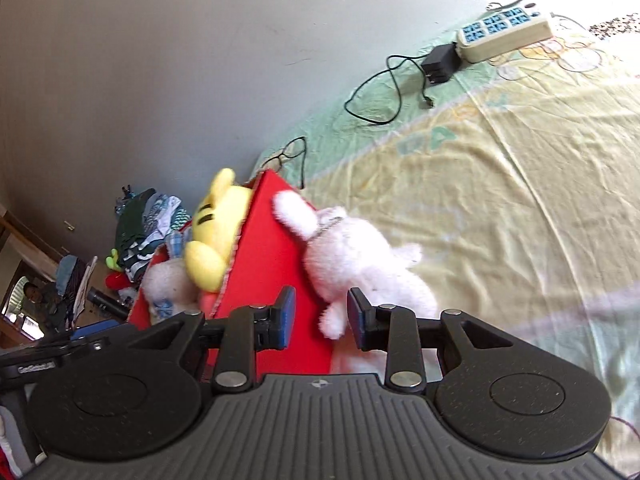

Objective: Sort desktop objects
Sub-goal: 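Move the right gripper to the white bunny with bead necklace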

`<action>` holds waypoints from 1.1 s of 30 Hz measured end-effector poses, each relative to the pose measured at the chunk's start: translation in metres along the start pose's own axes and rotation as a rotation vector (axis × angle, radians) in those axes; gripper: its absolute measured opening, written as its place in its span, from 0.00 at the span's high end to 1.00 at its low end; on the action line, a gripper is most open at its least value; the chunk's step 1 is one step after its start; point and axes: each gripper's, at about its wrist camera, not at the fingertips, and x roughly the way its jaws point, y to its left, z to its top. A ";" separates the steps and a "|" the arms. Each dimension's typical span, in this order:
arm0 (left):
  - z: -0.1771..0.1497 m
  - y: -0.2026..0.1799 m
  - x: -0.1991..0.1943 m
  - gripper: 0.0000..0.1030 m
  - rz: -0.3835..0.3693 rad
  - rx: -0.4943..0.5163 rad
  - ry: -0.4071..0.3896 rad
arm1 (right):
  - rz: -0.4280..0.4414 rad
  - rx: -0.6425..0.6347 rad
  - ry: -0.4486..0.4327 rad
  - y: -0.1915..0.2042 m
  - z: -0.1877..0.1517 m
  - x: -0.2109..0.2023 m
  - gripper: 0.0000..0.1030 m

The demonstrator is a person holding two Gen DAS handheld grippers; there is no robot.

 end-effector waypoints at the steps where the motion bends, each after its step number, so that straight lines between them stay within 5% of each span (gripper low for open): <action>1: 0.000 -0.009 0.001 0.12 -0.020 0.015 -0.004 | -0.013 0.009 0.005 -0.006 0.000 0.002 0.67; 10: -0.001 -0.060 0.015 0.12 -0.113 0.058 0.009 | -0.054 -0.106 0.088 -0.024 0.005 0.033 0.56; 15: -0.007 -0.071 0.015 0.11 -0.122 0.064 0.019 | -0.019 -0.117 0.135 -0.029 0.009 0.056 0.56; 20: -0.011 -0.072 0.014 0.09 -0.101 0.043 0.028 | -0.006 -0.184 0.144 -0.020 0.010 0.071 0.43; 33: -0.005 -0.097 0.027 0.08 -0.109 0.057 0.049 | 0.053 -0.199 0.155 -0.034 0.018 0.085 0.44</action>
